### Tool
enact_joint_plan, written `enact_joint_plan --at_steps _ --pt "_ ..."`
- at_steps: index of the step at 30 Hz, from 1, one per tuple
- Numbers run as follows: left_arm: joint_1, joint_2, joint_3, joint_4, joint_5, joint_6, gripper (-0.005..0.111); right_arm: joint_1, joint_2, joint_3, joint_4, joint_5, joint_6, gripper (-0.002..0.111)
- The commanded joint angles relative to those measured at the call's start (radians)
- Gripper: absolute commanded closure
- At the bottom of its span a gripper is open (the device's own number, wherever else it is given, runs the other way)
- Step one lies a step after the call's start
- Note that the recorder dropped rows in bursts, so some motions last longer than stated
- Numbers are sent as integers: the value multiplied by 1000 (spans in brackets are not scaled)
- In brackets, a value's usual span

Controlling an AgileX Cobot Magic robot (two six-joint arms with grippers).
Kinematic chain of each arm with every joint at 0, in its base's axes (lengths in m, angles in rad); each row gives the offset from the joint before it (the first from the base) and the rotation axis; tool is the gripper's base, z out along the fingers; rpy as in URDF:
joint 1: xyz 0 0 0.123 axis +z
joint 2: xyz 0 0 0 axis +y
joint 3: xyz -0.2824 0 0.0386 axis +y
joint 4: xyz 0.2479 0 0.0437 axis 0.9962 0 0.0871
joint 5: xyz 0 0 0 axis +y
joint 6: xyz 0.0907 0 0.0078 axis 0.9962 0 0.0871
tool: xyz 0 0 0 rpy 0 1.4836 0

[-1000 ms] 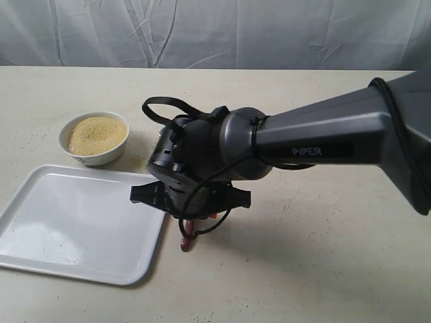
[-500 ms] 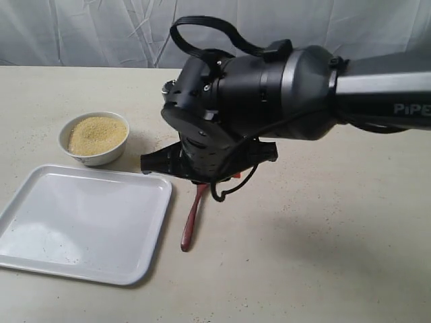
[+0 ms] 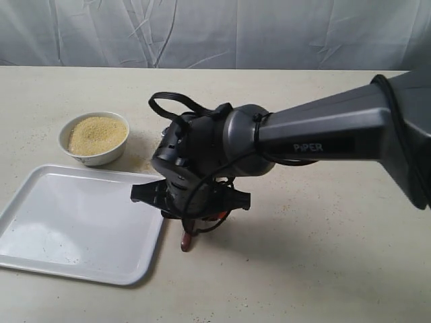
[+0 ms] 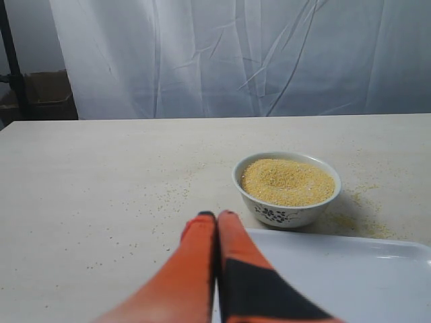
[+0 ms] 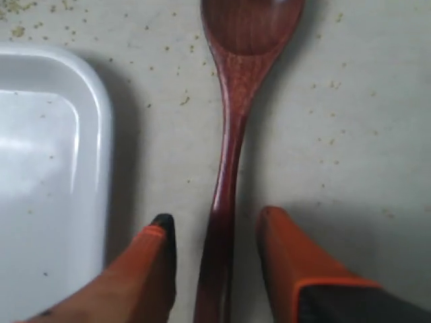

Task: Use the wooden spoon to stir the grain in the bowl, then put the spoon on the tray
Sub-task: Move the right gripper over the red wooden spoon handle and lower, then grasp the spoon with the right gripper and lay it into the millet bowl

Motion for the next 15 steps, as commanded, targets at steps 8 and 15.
enact_joint_plan --at_steps 8,15 --pt "-4 -5 3 0 -12 0 107 0 10 1 -10 2 1 109" --pt "-21 -5 3 0 -12 0 107 -6 -213 -29 -161 -40 -124 109"
